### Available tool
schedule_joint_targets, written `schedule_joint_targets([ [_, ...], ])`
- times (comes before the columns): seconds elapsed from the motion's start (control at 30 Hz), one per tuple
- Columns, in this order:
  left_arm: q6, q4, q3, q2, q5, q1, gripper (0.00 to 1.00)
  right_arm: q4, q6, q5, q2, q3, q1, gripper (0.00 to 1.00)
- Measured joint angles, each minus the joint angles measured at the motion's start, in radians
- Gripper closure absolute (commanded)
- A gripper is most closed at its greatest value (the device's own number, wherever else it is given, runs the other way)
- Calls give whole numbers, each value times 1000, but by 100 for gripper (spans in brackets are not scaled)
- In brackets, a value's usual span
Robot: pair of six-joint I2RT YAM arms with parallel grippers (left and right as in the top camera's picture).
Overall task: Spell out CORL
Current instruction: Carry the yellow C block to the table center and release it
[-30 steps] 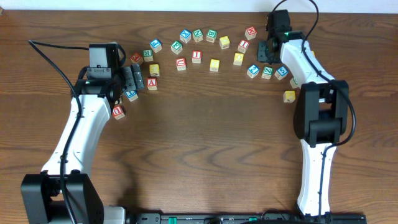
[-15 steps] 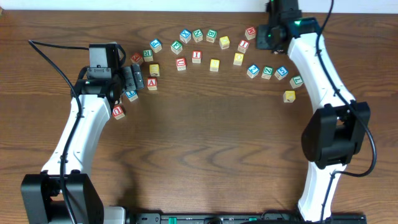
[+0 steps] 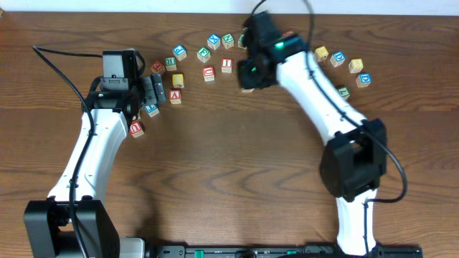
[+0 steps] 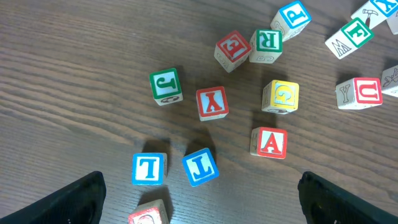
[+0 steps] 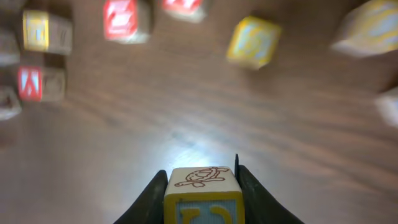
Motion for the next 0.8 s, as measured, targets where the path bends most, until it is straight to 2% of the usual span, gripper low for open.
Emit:
schedule_joint_targets([
  [0.5, 0, 0, 0, 0, 0, 0, 2, -4, 165, 32, 161, -4, 191, 77],
  [0.8, 0, 0, 0, 0, 0, 0, 2, 7, 299, 181, 162, -4, 248, 75],
])
